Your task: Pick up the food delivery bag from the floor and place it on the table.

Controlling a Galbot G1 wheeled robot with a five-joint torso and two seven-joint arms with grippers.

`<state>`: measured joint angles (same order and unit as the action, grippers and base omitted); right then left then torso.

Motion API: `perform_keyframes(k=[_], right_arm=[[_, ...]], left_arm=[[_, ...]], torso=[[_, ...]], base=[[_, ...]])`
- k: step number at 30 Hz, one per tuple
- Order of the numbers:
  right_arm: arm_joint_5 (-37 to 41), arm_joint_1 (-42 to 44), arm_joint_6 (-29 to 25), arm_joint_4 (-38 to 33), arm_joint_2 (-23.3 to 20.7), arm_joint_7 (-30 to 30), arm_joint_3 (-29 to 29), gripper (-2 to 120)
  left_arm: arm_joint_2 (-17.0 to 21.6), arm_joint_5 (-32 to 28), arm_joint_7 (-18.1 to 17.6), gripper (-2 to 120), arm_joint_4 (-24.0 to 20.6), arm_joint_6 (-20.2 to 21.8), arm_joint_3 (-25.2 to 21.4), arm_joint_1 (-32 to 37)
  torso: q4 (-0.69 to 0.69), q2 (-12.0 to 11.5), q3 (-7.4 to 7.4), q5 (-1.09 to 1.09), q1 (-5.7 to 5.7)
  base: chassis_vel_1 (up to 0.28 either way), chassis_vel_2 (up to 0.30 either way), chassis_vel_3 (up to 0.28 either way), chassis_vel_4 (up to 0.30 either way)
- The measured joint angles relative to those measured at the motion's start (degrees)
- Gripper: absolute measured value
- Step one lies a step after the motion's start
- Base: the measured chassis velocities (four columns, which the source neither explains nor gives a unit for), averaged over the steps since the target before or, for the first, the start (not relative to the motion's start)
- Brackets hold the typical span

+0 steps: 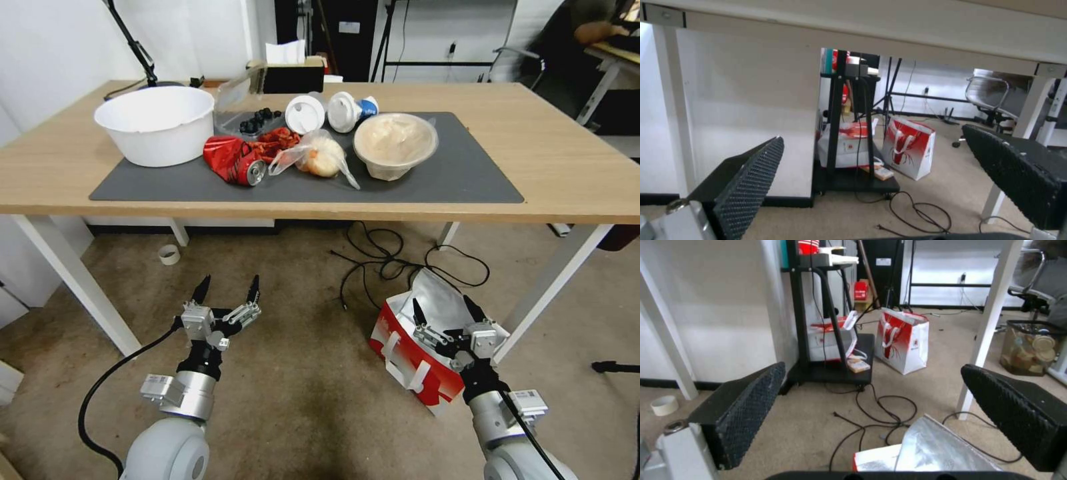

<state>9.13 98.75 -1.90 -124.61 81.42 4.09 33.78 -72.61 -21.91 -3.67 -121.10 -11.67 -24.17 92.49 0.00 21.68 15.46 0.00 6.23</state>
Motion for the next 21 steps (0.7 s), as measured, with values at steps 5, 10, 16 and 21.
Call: perform_keyframes(k=[5,10,16,21], right_arm=[[0.04,-0.14,0.00,0.14,0.00,0.01,-0.02,100],[0.06,-0.17,0.01,0.16,-0.14,0.01,-0.03,100],[0.09,-0.02,0.04,0.19,-0.12,0.01,0.08,100],[0.08,0.06,0.05,0.13,-0.15,0.01,0.25,100]], left_arm=[[0.08,-0.14,-0.02,100,-0.15,0.00,-0.05,-0.01],[0.11,-0.21,-0.06,100,-0.14,0.00,-0.11,-0.05],[0.07,-0.29,-0.12,100,0.34,-0.03,0.17,-0.38],[0.07,-0.38,-0.15,100,0.50,-0.03,0.33,-0.67]], torso=[[0.00,-1.38,-0.91,0.00,-0.48],[0.00,-2.30,-1.59,0.00,-0.74],[0.00,-3.77,-2.56,0.00,-1.23],[0.00,-4.82,-3.32,0.00,-1.53]], base=[[0.000,0.000,0.000,0.000],[0.000,0.000,0.000,0.000],[0.000,0.000,0.000,0.000],[0.000,0.000,0.000,0.000]])
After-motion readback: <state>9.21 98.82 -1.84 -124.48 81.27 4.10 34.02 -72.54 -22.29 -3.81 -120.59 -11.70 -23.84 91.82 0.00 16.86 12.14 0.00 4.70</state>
